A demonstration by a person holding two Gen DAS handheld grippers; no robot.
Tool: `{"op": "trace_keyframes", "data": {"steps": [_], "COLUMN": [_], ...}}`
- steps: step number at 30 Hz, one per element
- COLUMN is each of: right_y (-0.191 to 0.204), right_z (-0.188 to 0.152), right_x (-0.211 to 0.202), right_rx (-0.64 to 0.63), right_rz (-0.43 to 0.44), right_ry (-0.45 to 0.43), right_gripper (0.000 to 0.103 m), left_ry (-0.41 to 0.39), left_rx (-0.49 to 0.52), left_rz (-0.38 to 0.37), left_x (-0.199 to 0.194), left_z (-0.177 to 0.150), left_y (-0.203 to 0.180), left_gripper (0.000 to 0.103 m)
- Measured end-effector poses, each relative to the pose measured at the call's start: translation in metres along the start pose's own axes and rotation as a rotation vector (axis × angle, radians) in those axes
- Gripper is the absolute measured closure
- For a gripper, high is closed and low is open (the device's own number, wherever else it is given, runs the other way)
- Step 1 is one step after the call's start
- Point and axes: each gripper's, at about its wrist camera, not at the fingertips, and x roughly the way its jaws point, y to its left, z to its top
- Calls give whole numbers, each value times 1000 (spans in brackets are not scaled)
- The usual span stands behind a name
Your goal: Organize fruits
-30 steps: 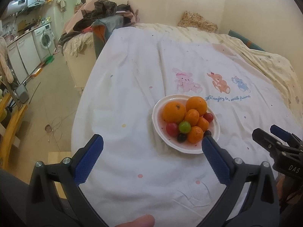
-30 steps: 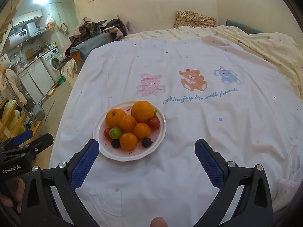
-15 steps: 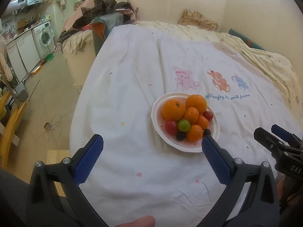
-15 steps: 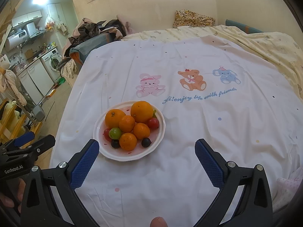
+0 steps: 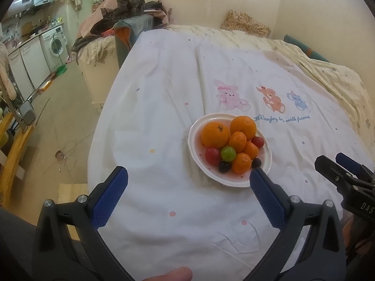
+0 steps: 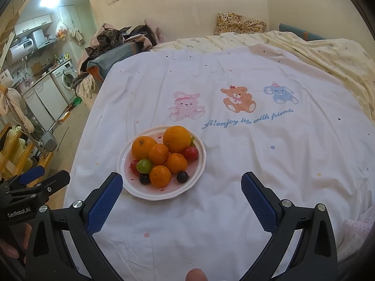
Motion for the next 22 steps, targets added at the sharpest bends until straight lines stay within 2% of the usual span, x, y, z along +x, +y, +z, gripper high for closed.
{"op": "trace_keyframes", "data": {"steps": [22], "right_y": [6], "right_z": [1], "right_x": [-2], "right_rx": [-5], "right_rz": [2], "right_ry": [0], "right_gripper": [0], "left_ry": [-15], "left_rx": [-3], "left_rz": [-10], "left_x": [-2], "left_z": [2], "left_y": [2], "left_gripper": [0]}}
